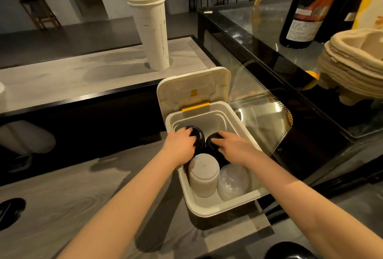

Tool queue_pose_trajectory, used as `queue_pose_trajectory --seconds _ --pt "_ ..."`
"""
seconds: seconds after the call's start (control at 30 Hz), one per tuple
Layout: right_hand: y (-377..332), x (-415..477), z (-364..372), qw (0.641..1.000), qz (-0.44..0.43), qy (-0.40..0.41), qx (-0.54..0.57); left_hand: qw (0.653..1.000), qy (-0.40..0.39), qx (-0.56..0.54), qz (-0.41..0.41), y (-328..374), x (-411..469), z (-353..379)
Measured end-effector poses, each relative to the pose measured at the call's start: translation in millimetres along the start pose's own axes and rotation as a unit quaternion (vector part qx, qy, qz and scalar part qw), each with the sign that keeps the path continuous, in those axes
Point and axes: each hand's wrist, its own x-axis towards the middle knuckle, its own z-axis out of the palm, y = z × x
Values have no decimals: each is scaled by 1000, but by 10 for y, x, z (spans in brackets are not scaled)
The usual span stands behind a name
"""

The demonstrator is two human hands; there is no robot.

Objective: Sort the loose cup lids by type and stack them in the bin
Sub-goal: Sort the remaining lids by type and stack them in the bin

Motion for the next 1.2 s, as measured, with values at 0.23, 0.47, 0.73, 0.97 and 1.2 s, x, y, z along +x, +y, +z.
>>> queue_pose_trajectory --seconds 0.23,0.47,0.73,0.97,1.2 --pt "3 113 142 997 40 -59 -26 989 -141 33 -21 -65 318 -35" --pt "51 59 217 995 55 -71 44 982 -176 -44 -45 -124 514 -113" --pt "5 -57 -28 996 45 24 72 993 -64 -84 -55 -182 333 -139" --pt "-403 -66 -476 982 -22 145 119 985 100 -126 -55 -402 -56 -242" --pt "-1231 143 -559 974 -144 162 68 957 118 -143 -223 -937 -1035 -268"
